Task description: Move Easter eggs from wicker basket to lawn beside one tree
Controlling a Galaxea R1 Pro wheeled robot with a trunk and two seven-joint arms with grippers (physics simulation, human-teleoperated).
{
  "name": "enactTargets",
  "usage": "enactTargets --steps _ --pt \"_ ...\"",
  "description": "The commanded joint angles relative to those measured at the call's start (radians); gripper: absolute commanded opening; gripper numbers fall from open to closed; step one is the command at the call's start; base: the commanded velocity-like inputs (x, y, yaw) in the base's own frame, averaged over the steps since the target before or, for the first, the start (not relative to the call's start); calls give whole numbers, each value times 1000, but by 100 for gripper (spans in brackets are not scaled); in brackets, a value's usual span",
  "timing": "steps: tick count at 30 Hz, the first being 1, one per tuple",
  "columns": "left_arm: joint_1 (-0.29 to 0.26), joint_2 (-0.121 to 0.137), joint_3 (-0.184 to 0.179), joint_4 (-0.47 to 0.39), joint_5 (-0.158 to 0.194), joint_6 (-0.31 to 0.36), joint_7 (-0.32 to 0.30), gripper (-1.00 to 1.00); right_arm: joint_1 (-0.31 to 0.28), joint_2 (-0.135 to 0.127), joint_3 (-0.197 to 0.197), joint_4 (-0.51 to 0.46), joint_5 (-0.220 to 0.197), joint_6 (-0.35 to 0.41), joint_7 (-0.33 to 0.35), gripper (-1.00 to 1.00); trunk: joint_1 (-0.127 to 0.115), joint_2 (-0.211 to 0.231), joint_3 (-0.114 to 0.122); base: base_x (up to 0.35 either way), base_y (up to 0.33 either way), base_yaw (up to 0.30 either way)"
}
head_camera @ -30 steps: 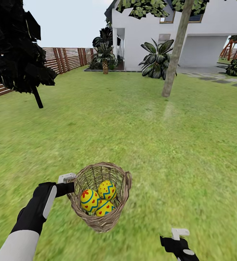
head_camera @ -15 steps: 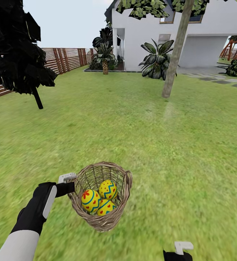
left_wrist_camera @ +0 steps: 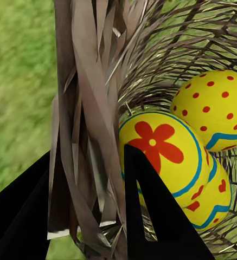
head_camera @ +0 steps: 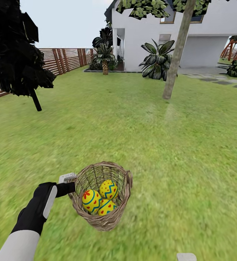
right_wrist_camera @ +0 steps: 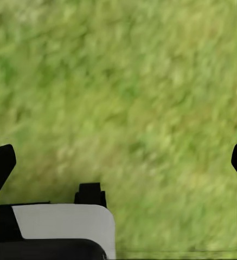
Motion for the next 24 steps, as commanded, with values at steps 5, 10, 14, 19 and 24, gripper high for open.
enactTargets --steps 5,10,14,19,24 --pt "-1 -2 -1 -1 17 5 -1 -100 -1 2 6 64 -11 -4 -4 100 -19 35 15 315 0 0" --pt "-1 -22 -3 1 14 4 0 -100 -1 2 6 155 -10 -5 -3 100 -38 70 31 314 0 0" --pt "-1 -25 -3 1 13 4 0 -100 1 3 6 159 -18 -4 -3 100 -53 98 43 314 -22 0" --pt "-1 -25 -5 2 13 4 0 -100 2 3 5 160 -18 -4 -3 100 -72 133 59 304 -125 0" --pt "-1 -25 -5 1 13 4 0 -100 2 3 6 159 -17 -5 -3 100 -91 168 74 282 -161 0"
